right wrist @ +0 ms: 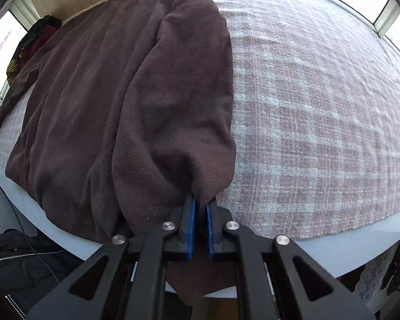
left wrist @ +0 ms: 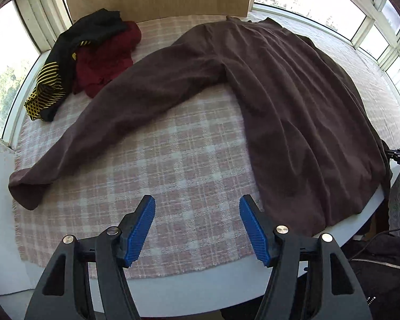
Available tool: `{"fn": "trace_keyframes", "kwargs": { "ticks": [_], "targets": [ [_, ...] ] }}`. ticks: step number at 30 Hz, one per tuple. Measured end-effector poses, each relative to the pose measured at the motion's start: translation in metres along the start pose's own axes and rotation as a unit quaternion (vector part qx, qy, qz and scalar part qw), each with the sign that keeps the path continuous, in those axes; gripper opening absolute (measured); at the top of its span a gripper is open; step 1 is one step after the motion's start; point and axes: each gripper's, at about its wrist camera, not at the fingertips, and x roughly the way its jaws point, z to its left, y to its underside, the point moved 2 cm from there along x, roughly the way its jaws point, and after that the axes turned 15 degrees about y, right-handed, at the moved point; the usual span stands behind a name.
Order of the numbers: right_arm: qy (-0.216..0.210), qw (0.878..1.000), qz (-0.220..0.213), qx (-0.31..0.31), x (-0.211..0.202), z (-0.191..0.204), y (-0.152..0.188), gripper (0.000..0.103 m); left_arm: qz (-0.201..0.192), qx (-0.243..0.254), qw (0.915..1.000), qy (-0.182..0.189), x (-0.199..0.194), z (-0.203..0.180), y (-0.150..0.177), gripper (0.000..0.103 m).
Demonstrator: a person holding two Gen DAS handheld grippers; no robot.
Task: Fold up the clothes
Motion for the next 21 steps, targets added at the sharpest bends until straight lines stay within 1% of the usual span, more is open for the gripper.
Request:
{"fn": "trace_keyframes", "kwargs": {
  "ticks": [1, 3, 4, 5, 6, 7, 8, 9, 10, 11, 12, 13, 15, 17, 18, 20, 21],
  "targets": [
    [0.008, 1.0, -0.01, -0.002, -0.009, -0.005, -0.001, 0.007, 0.013, 0.001, 0.9999, 0.012, 0.009, -0.004, 0.002, 0.064],
    [0.069, 0.997, -0.025, 0.018, -0.023, -0.037, -0.008, 0.007, 0.039, -0.001, 0.9985, 0.037, 0.025, -0.009, 0.006, 0.064],
    [0.099, 0.994, -0.032, 0.027, -0.03, -0.053, -0.011, 0.007, 0.045, -0.001, 0.998, 0.044, 0.031, -0.012, 0.008, 0.064],
    [0.17, 0.984, -0.032, 0.046, -0.031, -0.079, -0.012, 0.008, 0.052, 0.0, 0.9972, 0.054, 0.036, -0.016, 0.01, 0.064],
    [0.244, 0.967, -0.027, 0.068, -0.029, -0.106, -0.013, 0.016, 0.058, 0.003, 0.9962, 0.065, 0.04, -0.021, 0.012, 0.064],
    [0.293, 0.953, -0.009, 0.078, -0.027, -0.127, -0.014, 0.023, 0.062, 0.007, 0.9952, 0.075, 0.042, -0.026, 0.013, 0.064],
    [0.302, 0.949, 0.0, 0.093, -0.03, -0.139, -0.014, 0.023, 0.069, 0.011, 0.9941, 0.083, 0.044, -0.031, 0.015, 0.064],
    [0.275, 0.955, -0.015, 0.106, -0.04, -0.142, -0.012, 0.023, 0.075, 0.016, 0.993, 0.09, 0.046, -0.037, 0.018, 0.064],
    [0.226, 0.966, -0.04, 0.118, -0.052, -0.139, -0.009, 0.031, 0.08, 0.022, 0.992, 0.096, 0.047, -0.042, 0.02, 0.064],
    [0.172, 0.977, -0.056, 0.116, -0.06, -0.131, -0.005, 0.038, 0.085, 0.028, 0.9908, 0.102, 0.048, -0.048, 0.022, 0.064],
    [0.136, 0.984, -0.064, 0.092, -0.061, -0.113, 0.001, 0.05, 0.09, 0.033, 0.9898, 0.106, 0.049, -0.052, 0.025, 0.064],
    [0.1, 0.99, -0.071, 0.068, -0.062, -0.094, 0.007, 0.052, 0.094, 0.038, 0.9895, 0.103, 0.052, -0.055, 0.026, 0.064],
    [0.028, 0.996, -0.085, 0.018, -0.064, -0.058, 0.019, 0.052, 0.1, 0.045, 0.9888, 0.101, 0.056, -0.06, 0.027, 0.064],
    [-0.009, 0.997, -0.068, -0.039, -0.048, -0.008, 0.036, 0.052, 0.104, 0.051, 0.9874, 0.108, 0.059, -0.064, 0.028, 0.064],
    [-0.008, 0.995, -0.068, -0.07, -0.043, 0.01, 0.043, 0.052, 0.107, 0.055, 0.9867, 0.11, 0.06, -0.066, 0.029, 0.064],
    [0.01, 0.991, -0.08, -0.111, -0.035, 0.026, 0.054, 0.052, 0.112, 0.067, 0.986, 0.104, 0.062, -0.07, 0.03, 0.064],
    [0.012, 0.989, -0.086, -0.123, -0.034, 0.031, 0.055, 0.052, 0.115, 0.072, 0.9856, 0.102, 0.063, -0.072, 0.031, 0.064]
  ]
}}
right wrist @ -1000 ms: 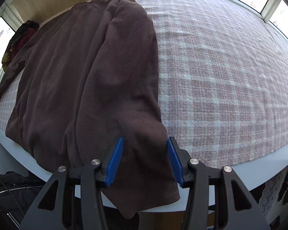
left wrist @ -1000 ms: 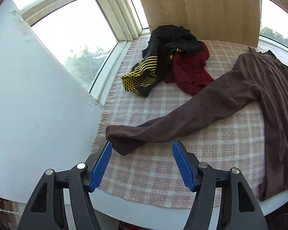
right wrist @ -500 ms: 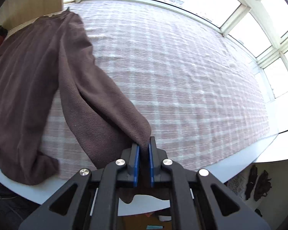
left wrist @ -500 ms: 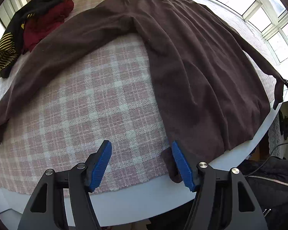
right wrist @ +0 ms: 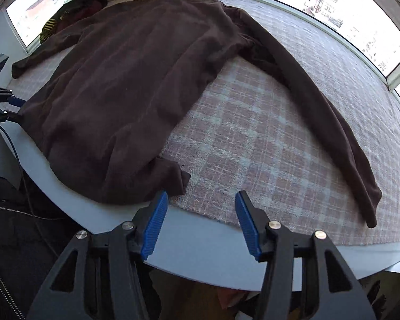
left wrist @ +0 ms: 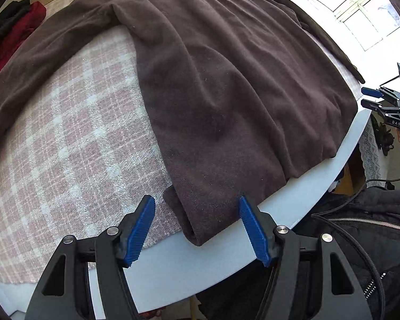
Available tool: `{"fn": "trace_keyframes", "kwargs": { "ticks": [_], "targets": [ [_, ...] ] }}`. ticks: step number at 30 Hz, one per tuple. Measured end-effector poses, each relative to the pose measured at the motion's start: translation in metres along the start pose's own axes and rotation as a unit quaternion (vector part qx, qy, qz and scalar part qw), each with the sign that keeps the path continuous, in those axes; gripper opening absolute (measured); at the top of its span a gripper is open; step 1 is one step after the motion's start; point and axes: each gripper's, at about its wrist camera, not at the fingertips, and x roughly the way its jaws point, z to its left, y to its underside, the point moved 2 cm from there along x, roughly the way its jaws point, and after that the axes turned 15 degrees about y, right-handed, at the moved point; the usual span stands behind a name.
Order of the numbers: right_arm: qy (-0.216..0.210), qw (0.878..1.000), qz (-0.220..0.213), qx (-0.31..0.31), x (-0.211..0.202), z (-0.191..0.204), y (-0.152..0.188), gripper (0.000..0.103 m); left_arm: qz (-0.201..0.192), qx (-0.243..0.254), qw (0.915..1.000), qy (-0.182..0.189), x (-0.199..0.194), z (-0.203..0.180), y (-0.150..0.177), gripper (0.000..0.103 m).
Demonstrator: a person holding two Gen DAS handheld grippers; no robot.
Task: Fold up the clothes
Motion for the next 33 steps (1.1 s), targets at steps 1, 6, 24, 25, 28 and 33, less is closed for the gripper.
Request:
{"fn": "trace_keyframes", "kwargs": {
  "ticks": [1, 6, 24, 25, 28, 33],
  "targets": [
    [0.0, 1.0, -0.003, -0.008, 0.001, 0.005, 0.0, 0.052, 0.001, 0.002, 1.0, -0.001, 0.0, -0.001, 0.0, 0.064],
    [-0.027, 0.999, -0.003, -0.045, 0.016, 0.014, -0.01, 0.052, 0.002, 0.008, 1.0, 0.004, -0.001, -0.008, -0.001, 0.054],
    [-0.112, 0.994, 0.008, 0.015, -0.026, -0.004, -0.016, 0.005, -0.056, 0.011, 0.9976, 0.039, -0.045, -0.037, 0.008, 0.012],
    [-0.122, 0.992, 0.002, 0.025, -0.036, -0.008, -0.017, 0.005, -0.068, 0.011, 0.9966, 0.045, -0.057, -0.041, 0.008, 0.012],
    [-0.158, 0.985, -0.031, 0.061, -0.07, -0.027, -0.028, 0.003, -0.102, 0.013, 0.9909, 0.087, -0.106, -0.051, 0.003, 0.012],
    [-0.203, 0.965, -0.074, 0.147, -0.129, -0.079, -0.036, 0.003, -0.105, 0.019, 0.9883, 0.109, -0.171, -0.044, 0.008, 0.034]
  ]
}}
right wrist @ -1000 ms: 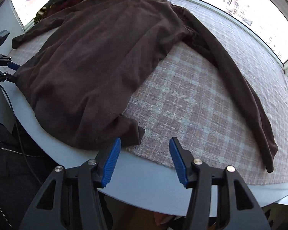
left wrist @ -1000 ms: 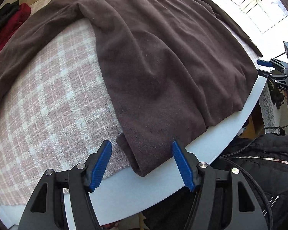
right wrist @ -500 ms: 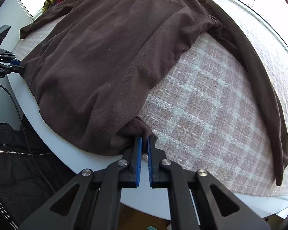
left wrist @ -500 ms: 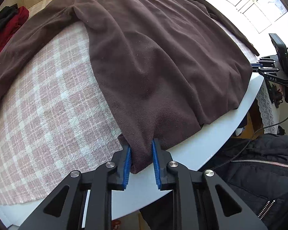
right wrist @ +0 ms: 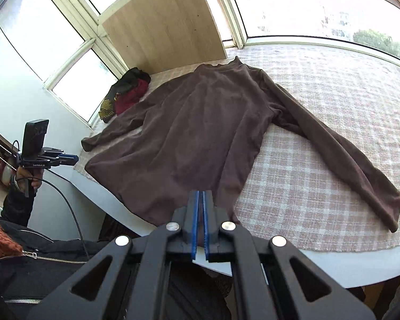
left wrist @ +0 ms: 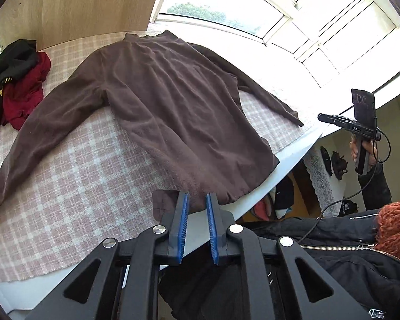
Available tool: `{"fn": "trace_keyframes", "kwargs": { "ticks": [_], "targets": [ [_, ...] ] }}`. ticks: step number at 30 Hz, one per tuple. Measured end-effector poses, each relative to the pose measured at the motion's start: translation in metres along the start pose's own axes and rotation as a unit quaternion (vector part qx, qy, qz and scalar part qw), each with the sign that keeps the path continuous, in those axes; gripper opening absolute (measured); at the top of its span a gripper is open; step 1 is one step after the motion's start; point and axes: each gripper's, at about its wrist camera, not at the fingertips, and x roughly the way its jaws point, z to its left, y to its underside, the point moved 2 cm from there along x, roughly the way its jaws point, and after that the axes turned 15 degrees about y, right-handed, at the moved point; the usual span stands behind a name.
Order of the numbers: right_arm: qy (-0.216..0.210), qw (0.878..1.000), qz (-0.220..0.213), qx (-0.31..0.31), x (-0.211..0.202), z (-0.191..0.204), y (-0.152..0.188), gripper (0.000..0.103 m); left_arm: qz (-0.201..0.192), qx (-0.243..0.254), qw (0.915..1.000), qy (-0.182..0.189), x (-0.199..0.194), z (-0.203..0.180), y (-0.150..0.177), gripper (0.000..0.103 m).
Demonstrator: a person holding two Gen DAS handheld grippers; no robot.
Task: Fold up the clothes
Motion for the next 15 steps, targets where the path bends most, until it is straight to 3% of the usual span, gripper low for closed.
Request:
{"fn": "trace_keyframes", "kwargs": {
  "ticks": [2, 3, 4, 5, 6, 8, 13, 15],
  "targets": [
    [0.068, 0.997, 0.021, -0.007, 0.001, -0.007, 0.006, 0.006, 0.011, 0.004, 0.9977, -0.067, 0.006, 0.006, 0.002, 0.058],
    [0.143, 0.989, 0.019, -0.041, 0.009, -0.005, 0.014, 0.017, 0.026, 0.008, 0.9947, -0.099, 0.02, 0.013, 0.005, 0.055],
    [0.186, 0.979, 0.029, -0.073, 0.019, -0.002, 0.023, 0.026, 0.039, 0.009, 0.9927, -0.113, 0.031, 0.025, 0.011, 0.048],
    [0.2, 0.973, 0.045, -0.103, 0.033, 0.003, 0.034, 0.026, 0.055, 0.007, 0.9918, -0.115, 0.043, 0.039, 0.017, 0.02],
    [0.192, 0.972, 0.059, -0.12, 0.051, 0.007, 0.042, 0.026, 0.07, 0.006, 0.9906, -0.118, 0.055, 0.052, 0.023, 0.005],
    [0.176, 0.97, 0.081, -0.149, 0.091, 0.01, 0.055, 0.026, 0.097, 0.004, 0.9875, -0.124, 0.079, 0.07, 0.038, 0.005],
    [0.173, 0.962, 0.108, -0.181, 0.142, 0.013, 0.071, 0.026, 0.132, -0.011, 0.9864, -0.098, 0.118, 0.082, 0.06, 0.01],
    [0.156, 0.963, 0.131, -0.174, 0.154, 0.008, 0.074, 0.026, 0.13, -0.007, 0.9874, -0.089, 0.123, 0.08, 0.065, 0.022]
  ]
}}
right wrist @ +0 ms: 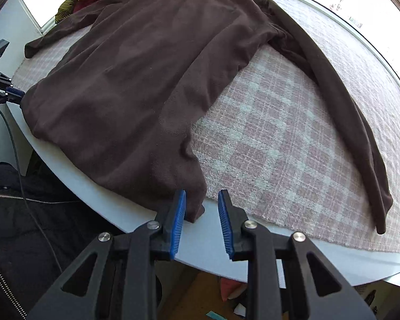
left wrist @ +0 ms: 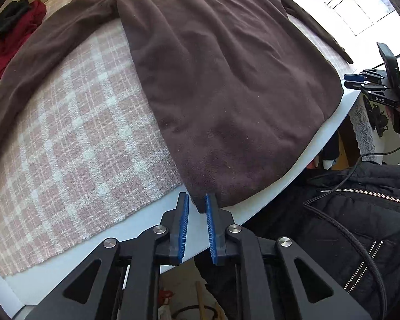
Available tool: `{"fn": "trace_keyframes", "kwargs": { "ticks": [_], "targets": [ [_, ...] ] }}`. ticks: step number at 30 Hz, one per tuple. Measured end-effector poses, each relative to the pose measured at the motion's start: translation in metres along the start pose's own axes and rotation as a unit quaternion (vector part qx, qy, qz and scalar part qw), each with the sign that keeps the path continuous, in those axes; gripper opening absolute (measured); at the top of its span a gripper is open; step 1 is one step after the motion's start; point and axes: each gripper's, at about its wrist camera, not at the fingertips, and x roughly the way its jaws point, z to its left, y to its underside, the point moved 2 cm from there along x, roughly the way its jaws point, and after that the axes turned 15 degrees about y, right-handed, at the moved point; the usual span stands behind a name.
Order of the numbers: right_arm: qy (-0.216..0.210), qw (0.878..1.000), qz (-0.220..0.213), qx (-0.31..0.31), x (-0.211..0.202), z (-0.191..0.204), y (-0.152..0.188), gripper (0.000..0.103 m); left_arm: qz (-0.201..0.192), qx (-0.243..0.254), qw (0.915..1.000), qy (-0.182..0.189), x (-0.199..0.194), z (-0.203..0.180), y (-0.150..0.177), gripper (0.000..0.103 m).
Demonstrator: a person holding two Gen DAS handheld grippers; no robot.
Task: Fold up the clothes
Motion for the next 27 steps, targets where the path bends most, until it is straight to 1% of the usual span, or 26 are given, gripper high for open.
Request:
{"fn": "trace_keyframes", "kwargs": {
  "ticks": [1, 2, 3, 5, 6, 7, 8, 9, 10, 12, 13, 15, 18, 19, 21, 22, 23, 24, 25, 26, 27],
  "targets": [
    [-0.011, 1.0, 0.01, 0.0, 0.007, 0.0, 0.0, 0.026, -0.004, 0.003, 1.0, -0.001, 0.0, -0.002, 0.001, 0.027],
    [-0.011, 1.0, 0.013, -0.004, 0.01, 0.002, 0.0, 0.026, -0.008, 0.007, 0.9999, -0.001, 0.001, -0.002, 0.001, 0.039],
    [-0.01, 1.0, 0.017, -0.009, 0.013, 0.004, 0.0, 0.026, -0.011, 0.01, 0.9999, -0.002, 0.001, -0.003, 0.002, 0.044],
    [-0.016, 0.999, 0.028, -0.013, 0.019, 0.007, -0.002, 0.026, -0.015, 0.012, 0.9998, -0.004, 0.006, -0.003, 0.0, 0.044],
    [-0.022, 0.999, 0.036, -0.012, 0.023, 0.009, -0.003, 0.025, -0.007, 0.01, 0.9999, -0.004, 0.011, -0.002, 0.0, 0.042],
    [-0.034, 0.998, 0.048, -0.007, 0.027, 0.009, -0.003, 0.019, 0.001, 0.007, 1.0, -0.004, 0.016, 0.0, -0.001, 0.039],
    [-0.044, 0.997, 0.055, -0.011, 0.03, 0.01, -0.004, 0.017, 0.01, 0.003, 0.9999, -0.001, 0.022, 0.002, -0.001, 0.023],
    [-0.042, 0.998, 0.052, -0.022, 0.028, 0.011, -0.005, 0.012, 0.018, -0.003, 0.9998, 0.008, 0.027, 0.003, -0.002, 0.011],
    [-0.051, 0.997, 0.055, -0.028, 0.026, 0.012, -0.006, 0.009, 0.016, -0.004, 0.9998, 0.012, 0.029, 0.002, -0.004, 0.011],
    [-0.077, 0.996, 0.05, -0.02, 0.013, 0.009, -0.007, 0.008, 0.008, 0.002, 0.9998, 0.019, 0.022, -0.005, -0.008, 0.009],
    [-0.087, 0.995, 0.044, -0.013, 0.004, 0.006, -0.008, 0.008, -0.007, 0.002, 0.9995, 0.03, 0.01, -0.009, -0.012, 0.009],
    [-0.117, 0.993, 0.018, 0.016, -0.026, -0.007, -0.014, 0.008, -0.037, -0.002, 0.9977, 0.057, -0.017, -0.016, -0.02, 0.009],
    [-0.149, 0.987, -0.022, 0.054, -0.073, -0.031, -0.018, 0.007, -0.082, 0.0, 0.9937, 0.076, -0.065, -0.029, -0.027, 0.009],
    [-0.151, 0.986, -0.034, 0.067, -0.086, -0.04, -0.018, 0.007, -0.09, 0.001, 0.9925, 0.083, -0.078, -0.034, -0.028, 0.009],
    [-0.181, 0.978, -0.041, 0.095, -0.106, -0.052, -0.018, 0.007, -0.107, -0.002, 0.9894, 0.098, -0.1, -0.04, -0.029, 0.009],
    [-0.187, 0.975, -0.048, 0.108, -0.113, -0.059, -0.016, 0.007, -0.112, -0.014, 0.9879, 0.106, -0.107, -0.038, -0.029, 0.01],
    [-0.197, 0.97, -0.05, 0.13, -0.117, -0.063, -0.013, 0.007, -0.11, -0.03, 0.9879, 0.106, -0.107, -0.032, -0.03, 0.01],
    [-0.21, 0.965, -0.044, 0.151, -0.114, -0.063, -0.011, 0.007, -0.108, -0.046, 0.9875, 0.106, -0.108, -0.026, -0.03, 0.016],
    [-0.191, 0.969, -0.025, 0.155, -0.105, -0.063, -0.008, 0.008, -0.101, -0.06, 0.9888, 0.091, -0.107, -0.02, -0.03, 0.023],
    [-0.118, 0.984, 0.007, 0.133, -0.089, -0.059, -0.007, 0.01, -0.078, -0.066, 0.9945, 0.02, -0.097, -0.011, -0.029, 0.043],
    [-0.043, 0.992, 0.038, 0.11, -0.073, -0.055, -0.006, 0.017, -0.054, -0.071, 0.9949, -0.047, -0.088, -0.002, -0.027, 0.049]
  ]
}}
